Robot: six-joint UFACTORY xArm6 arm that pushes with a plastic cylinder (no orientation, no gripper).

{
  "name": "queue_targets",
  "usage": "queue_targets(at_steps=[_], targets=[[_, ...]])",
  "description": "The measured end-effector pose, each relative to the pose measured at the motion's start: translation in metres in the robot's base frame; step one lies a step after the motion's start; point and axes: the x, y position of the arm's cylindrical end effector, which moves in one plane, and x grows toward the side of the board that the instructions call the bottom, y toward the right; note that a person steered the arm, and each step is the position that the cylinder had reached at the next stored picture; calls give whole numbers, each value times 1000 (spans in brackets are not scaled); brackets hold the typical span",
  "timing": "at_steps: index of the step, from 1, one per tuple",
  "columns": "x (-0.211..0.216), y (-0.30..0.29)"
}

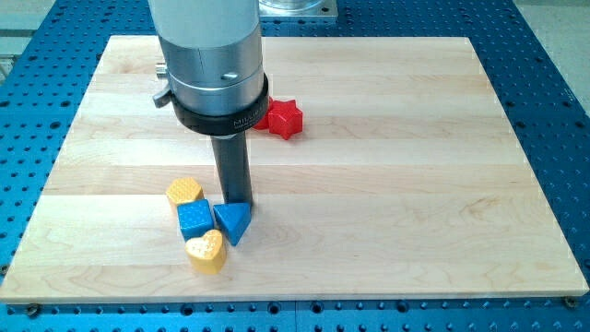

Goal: Move the yellow hexagon away from the blue cube

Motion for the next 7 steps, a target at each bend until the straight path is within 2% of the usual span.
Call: queue_targets(at_steps=[4,5,7], targets=[[-5,-3],[13,-10],[16,-57]])
